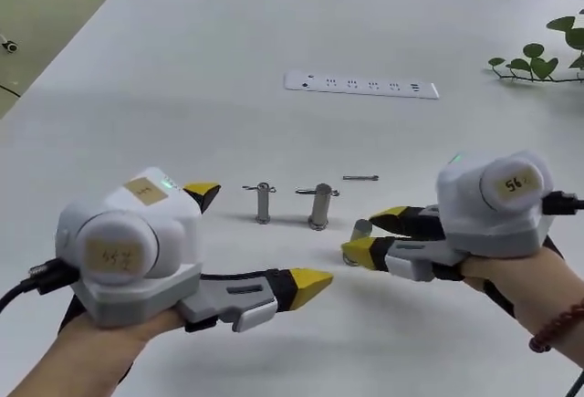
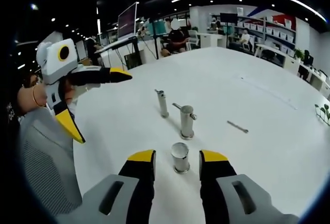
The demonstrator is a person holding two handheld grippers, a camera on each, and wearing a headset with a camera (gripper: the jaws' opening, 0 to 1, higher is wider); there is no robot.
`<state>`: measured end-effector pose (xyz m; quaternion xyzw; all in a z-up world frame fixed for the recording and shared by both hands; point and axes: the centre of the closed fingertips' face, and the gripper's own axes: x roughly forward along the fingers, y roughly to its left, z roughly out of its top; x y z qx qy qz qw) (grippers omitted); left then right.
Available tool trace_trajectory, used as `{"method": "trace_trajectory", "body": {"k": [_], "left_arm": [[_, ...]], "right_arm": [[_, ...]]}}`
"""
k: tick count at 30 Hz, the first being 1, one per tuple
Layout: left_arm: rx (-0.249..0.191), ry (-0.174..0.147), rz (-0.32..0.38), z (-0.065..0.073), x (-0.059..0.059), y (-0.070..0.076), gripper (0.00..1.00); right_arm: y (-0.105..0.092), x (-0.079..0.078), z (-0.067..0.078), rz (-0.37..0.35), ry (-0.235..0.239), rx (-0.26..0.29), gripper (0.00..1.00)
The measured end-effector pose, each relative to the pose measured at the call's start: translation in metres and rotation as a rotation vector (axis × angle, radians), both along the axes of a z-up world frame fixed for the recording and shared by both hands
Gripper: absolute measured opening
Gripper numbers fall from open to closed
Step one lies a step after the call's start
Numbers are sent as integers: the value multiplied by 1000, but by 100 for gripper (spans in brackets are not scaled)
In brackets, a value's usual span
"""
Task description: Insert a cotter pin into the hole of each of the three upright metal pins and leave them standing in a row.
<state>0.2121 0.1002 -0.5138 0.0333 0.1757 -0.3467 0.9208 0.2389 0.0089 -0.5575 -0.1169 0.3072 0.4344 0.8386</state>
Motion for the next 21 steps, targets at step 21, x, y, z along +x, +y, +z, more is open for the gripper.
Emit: {"method": "trace_trajectory", "body": {"k": [21], "left_arm": [[-34,5,69,-1,3,13,90]], "right_arm": [[-10,22,30,138,-38,-62,23]]}}
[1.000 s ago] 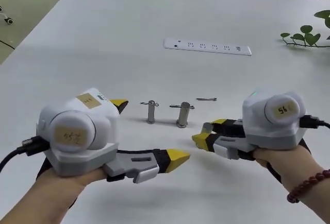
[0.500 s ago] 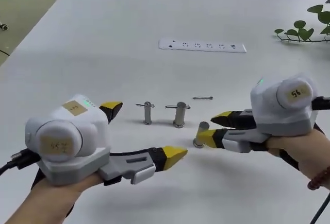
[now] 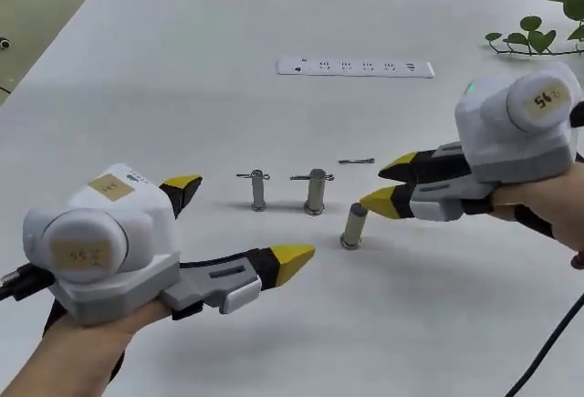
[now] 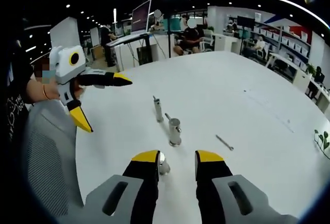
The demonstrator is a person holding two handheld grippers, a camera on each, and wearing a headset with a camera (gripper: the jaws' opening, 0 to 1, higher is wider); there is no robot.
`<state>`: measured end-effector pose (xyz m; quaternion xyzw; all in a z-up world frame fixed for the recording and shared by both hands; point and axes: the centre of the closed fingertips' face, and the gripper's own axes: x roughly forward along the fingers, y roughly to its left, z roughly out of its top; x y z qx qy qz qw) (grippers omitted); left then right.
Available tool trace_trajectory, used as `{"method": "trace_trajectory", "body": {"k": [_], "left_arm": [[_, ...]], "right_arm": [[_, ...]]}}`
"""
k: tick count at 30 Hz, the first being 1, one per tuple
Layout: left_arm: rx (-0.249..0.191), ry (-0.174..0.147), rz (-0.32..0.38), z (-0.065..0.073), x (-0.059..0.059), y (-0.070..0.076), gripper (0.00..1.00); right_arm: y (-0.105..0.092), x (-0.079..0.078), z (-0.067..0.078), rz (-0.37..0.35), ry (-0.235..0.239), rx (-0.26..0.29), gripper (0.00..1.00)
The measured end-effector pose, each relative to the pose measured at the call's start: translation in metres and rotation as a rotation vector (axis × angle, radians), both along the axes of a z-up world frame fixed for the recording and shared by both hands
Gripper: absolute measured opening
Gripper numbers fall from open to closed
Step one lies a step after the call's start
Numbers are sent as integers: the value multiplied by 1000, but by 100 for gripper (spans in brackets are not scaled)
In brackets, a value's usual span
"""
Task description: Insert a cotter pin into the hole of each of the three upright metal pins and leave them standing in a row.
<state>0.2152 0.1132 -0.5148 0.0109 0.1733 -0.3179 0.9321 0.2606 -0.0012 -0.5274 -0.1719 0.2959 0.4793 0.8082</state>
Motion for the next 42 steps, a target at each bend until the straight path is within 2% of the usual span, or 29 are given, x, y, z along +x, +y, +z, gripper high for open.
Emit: {"method": "trace_trajectory", "body": {"k": [3,7,9,11,15,19,28,32,35,42], "left_arm": [[5,4,4,-1,0,2,89],[3,-3,9,1,0,5,88],[7,-17,11,3,1,6,86],[14,-28,8,5,1,6,85],[20,-23,6,3,0,7,85],[41,-36,2,3,0,7,85],[59,-37,-8,1,0,4,85],[61,-38,-9,1,0,5,85],[69,-40,-16,0,2,6,85],[74,-36,-14,-1,3,7,85]], "right_arm": [[-2,9,0,10,-9,-23,22],[1,19,-1,14,6,-15,20],[1,25,-5,28,-3,-43,18],[1,31,-9,24,6,-53,18],[0,42,-16,35,9,-88,17],[-4,53,-24,47,20,-125,17],[-10,75,-37,101,23,-220,17],[-13,80,-44,121,51,-257,16],[-16,86,-51,141,52,-296,16],[-16,93,-61,174,72,-335,14]]}}
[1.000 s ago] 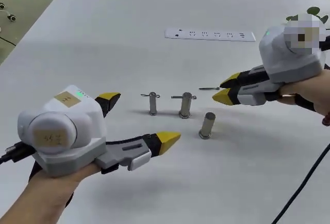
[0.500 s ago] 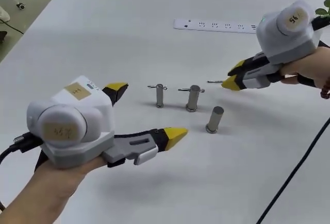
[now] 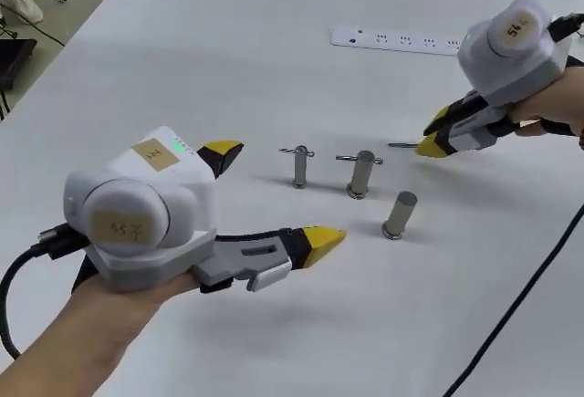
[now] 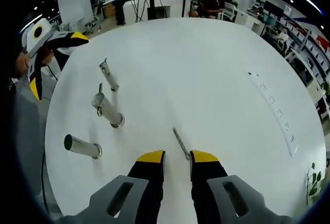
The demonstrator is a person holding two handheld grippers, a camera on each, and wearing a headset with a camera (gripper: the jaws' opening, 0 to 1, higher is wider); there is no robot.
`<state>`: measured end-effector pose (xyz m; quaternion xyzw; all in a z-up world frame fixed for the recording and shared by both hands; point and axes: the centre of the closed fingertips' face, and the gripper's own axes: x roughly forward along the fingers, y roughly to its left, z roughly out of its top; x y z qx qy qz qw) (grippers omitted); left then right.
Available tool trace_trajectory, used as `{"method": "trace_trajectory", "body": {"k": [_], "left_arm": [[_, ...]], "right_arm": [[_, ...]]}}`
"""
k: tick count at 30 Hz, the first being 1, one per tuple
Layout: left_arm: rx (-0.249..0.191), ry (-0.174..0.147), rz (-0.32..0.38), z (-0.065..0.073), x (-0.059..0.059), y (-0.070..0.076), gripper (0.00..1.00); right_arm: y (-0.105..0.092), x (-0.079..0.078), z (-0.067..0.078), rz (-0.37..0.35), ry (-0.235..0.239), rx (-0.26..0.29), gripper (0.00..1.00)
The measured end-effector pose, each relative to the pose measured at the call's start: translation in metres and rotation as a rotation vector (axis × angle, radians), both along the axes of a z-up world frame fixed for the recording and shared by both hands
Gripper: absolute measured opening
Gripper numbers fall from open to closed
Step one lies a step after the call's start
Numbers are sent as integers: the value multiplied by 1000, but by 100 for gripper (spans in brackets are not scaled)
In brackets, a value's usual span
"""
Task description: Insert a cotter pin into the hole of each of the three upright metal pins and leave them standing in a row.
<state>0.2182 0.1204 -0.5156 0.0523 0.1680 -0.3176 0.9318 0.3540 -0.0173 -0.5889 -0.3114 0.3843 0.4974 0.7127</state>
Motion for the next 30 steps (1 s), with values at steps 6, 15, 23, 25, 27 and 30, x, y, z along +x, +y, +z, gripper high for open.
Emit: {"method": "trace_trajectory", "body": {"k": [6,15,23,25,27,30], "left_arm": [[10,7,-2,-3,1,0,84],[0,9,0,-2,2,1,83],[-4,6,5,0,3,2,82],[-4,9,7,0,2,2,82],[-4,7,5,1,2,2,81],[-7,7,5,1,2,1,81]], "right_arm": [[-4,11,-7,10,11,-31,13],[-6,18,-15,26,36,-69,9],[-7,23,-21,38,49,-98,7],[-8,21,-24,42,62,-109,6],[-8,21,-24,43,62,-112,6],[-8,20,-23,41,66,-111,6]]}}
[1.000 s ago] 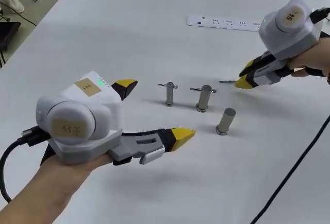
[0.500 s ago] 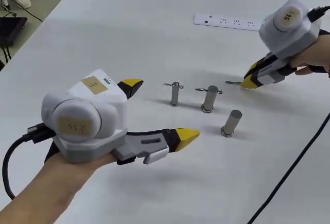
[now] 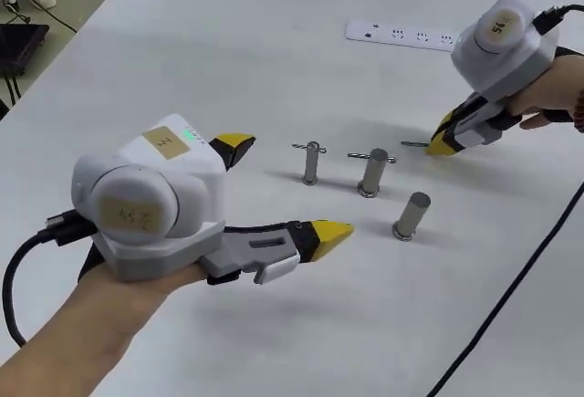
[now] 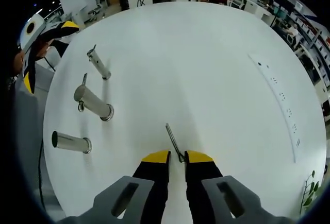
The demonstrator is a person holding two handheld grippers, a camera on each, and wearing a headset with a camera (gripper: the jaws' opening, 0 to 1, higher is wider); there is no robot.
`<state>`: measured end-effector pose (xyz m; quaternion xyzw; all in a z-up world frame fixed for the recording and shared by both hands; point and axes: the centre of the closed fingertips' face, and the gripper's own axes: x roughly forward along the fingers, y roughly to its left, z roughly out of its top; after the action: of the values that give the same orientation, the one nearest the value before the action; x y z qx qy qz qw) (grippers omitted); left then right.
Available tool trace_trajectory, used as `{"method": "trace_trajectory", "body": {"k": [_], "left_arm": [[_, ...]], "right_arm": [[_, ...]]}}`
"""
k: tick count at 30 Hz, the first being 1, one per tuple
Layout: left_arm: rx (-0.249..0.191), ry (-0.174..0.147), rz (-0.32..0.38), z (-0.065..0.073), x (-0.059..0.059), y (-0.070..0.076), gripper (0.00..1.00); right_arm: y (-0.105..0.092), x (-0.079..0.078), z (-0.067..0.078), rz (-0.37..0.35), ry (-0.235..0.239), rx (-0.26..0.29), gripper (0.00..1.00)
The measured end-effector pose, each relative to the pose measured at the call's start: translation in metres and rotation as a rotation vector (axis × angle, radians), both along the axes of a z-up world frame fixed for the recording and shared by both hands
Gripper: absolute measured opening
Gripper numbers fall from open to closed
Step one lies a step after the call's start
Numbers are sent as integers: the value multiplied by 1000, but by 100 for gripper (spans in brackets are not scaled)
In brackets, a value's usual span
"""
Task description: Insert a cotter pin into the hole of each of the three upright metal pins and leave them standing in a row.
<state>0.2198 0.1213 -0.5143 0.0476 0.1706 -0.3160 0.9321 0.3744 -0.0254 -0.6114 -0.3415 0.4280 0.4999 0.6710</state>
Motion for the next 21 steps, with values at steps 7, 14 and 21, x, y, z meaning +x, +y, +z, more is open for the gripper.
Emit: {"method": "trace_trajectory", "body": {"k": [7,14,21], "left_arm": [[4,4,-4,0,-2,-1,81],[8,12,-3,-2,-3,-1,79],[0,22,-10,-2,-4,-2,79]], "right_arm": [[-1,0,-1,27,-29,-43,1],[1,-4,0,25,-25,-56,0],[1,-4,1,-6,-26,-40,0]]}}
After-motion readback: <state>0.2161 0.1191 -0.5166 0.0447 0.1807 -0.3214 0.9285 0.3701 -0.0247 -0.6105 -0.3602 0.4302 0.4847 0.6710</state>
